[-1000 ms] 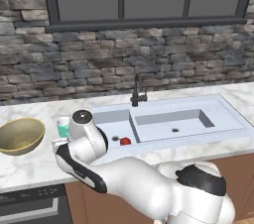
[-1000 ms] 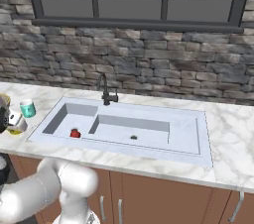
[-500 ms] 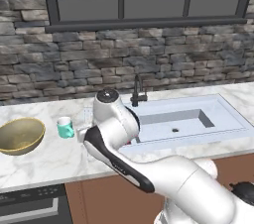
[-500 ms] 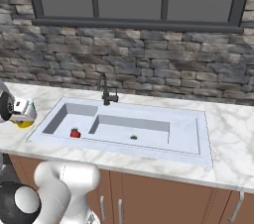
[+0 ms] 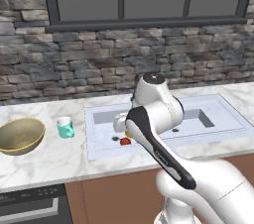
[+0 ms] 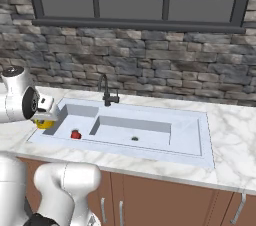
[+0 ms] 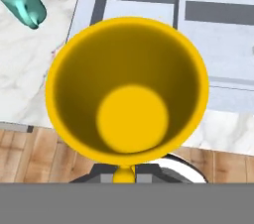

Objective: Clear the mugs and bowl far away from the sink.

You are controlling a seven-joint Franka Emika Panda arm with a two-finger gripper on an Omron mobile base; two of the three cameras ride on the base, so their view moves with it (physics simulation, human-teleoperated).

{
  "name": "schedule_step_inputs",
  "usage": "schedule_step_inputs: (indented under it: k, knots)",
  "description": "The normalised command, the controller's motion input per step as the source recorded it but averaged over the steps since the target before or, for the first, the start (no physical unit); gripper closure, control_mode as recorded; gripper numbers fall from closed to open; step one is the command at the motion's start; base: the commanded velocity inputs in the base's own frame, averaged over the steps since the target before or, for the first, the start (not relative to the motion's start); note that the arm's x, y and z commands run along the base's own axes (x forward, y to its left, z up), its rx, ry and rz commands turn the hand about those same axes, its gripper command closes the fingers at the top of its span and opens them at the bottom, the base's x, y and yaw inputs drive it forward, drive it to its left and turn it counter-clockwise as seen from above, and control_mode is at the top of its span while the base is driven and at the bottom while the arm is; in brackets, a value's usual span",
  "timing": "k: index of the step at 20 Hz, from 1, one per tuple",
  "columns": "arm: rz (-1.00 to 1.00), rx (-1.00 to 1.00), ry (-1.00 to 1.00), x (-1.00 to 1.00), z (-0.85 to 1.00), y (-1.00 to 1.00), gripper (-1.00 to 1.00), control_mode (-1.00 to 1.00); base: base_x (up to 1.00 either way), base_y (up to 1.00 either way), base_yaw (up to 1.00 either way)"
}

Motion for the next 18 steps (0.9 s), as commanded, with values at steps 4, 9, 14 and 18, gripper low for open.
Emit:
schedule_step_inputs:
  k: [4, 9, 14, 18]
  knots:
    - [0.00, -0.03, -0.14, -0.19, 0.46, -0.82, 1.00, -1.00, 0.00, 0.00, 0.00]
    - [0.00, 0.07, 0.02, -0.15, 0.41, -0.69, 1.00, -1.00, 0.00, 0.00, 0.00]
    - [0.00, 0.03, 0.01, -0.33, 0.21, -0.45, 1.00, -1.00, 0.00, 0.00, 0.00]
    - [0.00, 0.00, -0.02, -0.48, 0.36, -0.16, 1.00, -1.00, 0.00, 0.00, 0.00]
